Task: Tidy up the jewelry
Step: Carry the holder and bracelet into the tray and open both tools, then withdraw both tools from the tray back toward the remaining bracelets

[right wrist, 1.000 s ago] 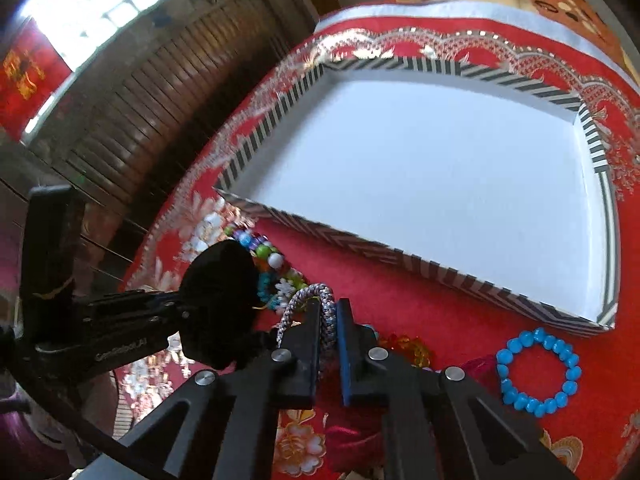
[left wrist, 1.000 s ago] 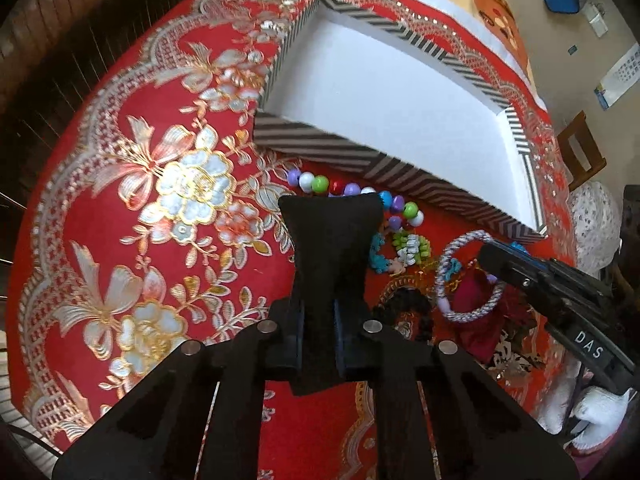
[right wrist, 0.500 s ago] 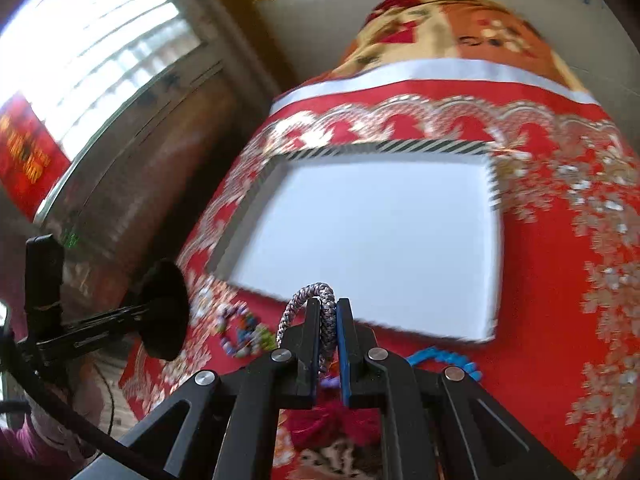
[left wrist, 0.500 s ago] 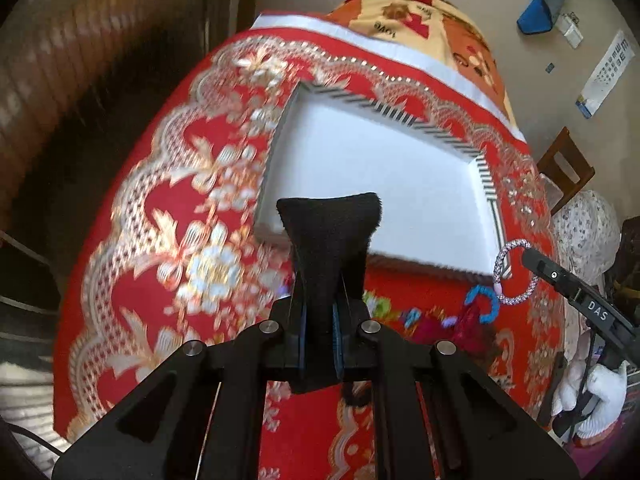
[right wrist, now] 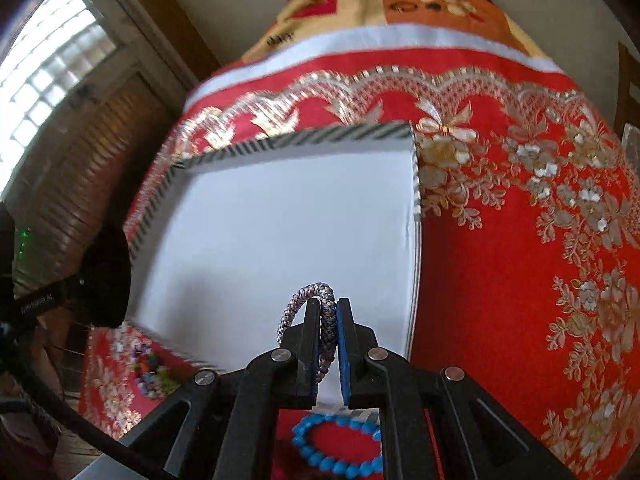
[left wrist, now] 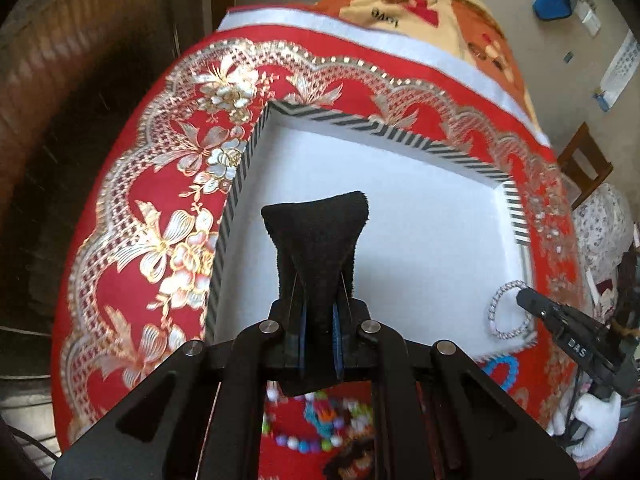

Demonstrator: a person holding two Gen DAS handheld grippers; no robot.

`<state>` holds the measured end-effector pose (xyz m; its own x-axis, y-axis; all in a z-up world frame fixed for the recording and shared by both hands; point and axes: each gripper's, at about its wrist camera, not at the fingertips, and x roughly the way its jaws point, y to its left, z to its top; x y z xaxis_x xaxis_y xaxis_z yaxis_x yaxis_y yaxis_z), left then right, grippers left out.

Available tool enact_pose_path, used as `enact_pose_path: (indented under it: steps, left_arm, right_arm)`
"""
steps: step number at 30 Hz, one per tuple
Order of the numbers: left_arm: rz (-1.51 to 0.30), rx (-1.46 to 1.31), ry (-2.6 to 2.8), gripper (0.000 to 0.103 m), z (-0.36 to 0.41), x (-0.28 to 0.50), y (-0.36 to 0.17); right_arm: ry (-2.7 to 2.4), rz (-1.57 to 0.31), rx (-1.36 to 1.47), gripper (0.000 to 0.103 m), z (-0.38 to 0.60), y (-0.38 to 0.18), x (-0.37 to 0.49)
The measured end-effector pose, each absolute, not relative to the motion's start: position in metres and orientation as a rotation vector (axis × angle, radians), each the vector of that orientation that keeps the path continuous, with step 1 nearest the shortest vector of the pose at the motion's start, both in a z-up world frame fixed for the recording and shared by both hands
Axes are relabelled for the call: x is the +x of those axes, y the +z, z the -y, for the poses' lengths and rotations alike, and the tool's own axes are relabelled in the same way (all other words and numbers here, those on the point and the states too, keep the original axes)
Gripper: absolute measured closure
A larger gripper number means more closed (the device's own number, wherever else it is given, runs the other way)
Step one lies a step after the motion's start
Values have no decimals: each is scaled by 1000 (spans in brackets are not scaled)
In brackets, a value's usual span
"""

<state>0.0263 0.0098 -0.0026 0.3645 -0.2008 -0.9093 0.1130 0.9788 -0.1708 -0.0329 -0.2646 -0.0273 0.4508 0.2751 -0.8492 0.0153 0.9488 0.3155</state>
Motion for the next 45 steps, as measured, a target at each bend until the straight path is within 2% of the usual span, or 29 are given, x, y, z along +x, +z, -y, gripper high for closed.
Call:
enact_pose_path:
  steps: [8, 11, 13, 14, 15, 17, 31, 45]
  left_arm:
    - [-1253, -52, -179, 94, -8, 48, -35]
    - [-1255, -64, -183, 88, -8, 50, -39]
    - [-1241, -81, -192, 72, -10, 49, -39]
    - [-1231, -89, -193, 62, -10, 49, -38]
    - [-1222, -97, -196, 60, -11, 49, -37]
    - [-1212, -104, -194, 59, -12, 48, -35]
    - [-1101, -35, -154, 59, -12, 4, 5]
    - [-1043, -4, -124, 59, -14, -60, 23]
  right_arm:
    - [164, -1161, 254, 96, 259, -52, -21]
    - [164, -1184, 231, 96, 257, -57, -18]
    - [164, -1182, 215, 90, 256, -57, -18]
    - [163, -1179, 214, 78, 256, -56, -18]
    - [176, -1163, 226, 66, 257, -54, -20]
    - [181, -1146, 239, 61, 257, -49, -23]
    - [189, -1059, 273, 61, 252, -5, -58]
    - [162, -1025, 270, 60, 250, 10, -110]
